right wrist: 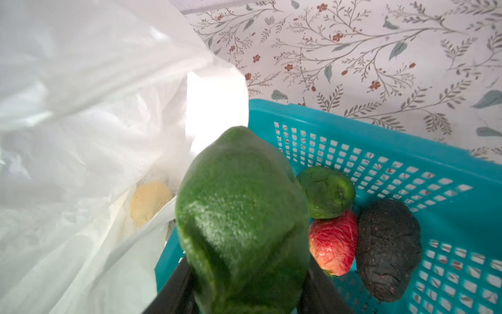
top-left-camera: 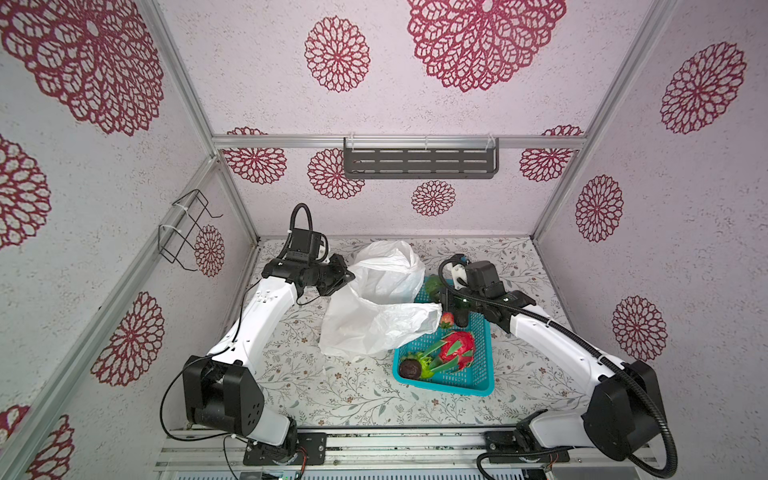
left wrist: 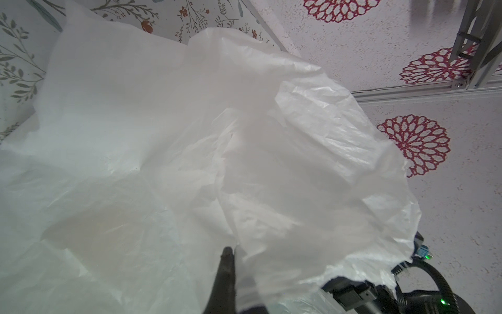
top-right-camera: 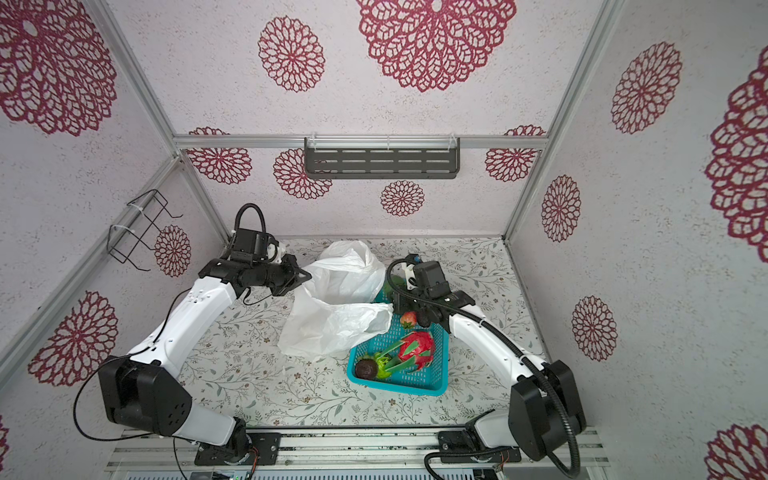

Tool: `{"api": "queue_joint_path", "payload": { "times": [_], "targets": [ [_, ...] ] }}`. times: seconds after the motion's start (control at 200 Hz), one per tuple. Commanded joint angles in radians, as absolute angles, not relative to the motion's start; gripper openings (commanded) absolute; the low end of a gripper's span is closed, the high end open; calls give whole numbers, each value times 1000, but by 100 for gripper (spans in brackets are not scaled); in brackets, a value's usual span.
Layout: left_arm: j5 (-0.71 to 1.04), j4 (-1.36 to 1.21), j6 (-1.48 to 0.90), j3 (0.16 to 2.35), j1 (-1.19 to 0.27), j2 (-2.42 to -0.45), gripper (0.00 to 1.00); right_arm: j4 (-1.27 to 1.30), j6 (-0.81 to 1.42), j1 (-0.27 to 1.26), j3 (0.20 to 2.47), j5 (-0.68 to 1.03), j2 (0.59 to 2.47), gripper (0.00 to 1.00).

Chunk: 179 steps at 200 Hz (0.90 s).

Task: Place the fruits into the plastic bag
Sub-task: 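Lower the right gripper into the basket and grasp a green guava, then move the green guava with the right gripper into the bag mouth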

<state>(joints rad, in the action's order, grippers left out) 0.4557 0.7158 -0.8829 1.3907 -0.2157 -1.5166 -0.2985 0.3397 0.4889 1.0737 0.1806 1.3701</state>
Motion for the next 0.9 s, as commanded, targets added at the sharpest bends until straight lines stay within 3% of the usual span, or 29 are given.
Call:
{"api": "queue_joint_path", "payload": {
  "times": [0.0,0.195,0.675,0.811,0.891],
  "targets": [
    [460,693,-873,1383,-207,-1523,0,-345,270,493,1149,238,1373,36],
    [456,692,-875,1380,-209,-1518,0,-358,232,545,1234,350,1447,36],
    [447,698,-887,1364,-219,-1490,0,-351,193,748,1406,370,1726,37],
    [438,698,-887,1361,-219,-1478,0,-394,180,755,1393,359,1765,40],
    [437,698,-887,1358,-219,-1480,0,-399,178,758,1376,344,1762,50]
  ]
}}
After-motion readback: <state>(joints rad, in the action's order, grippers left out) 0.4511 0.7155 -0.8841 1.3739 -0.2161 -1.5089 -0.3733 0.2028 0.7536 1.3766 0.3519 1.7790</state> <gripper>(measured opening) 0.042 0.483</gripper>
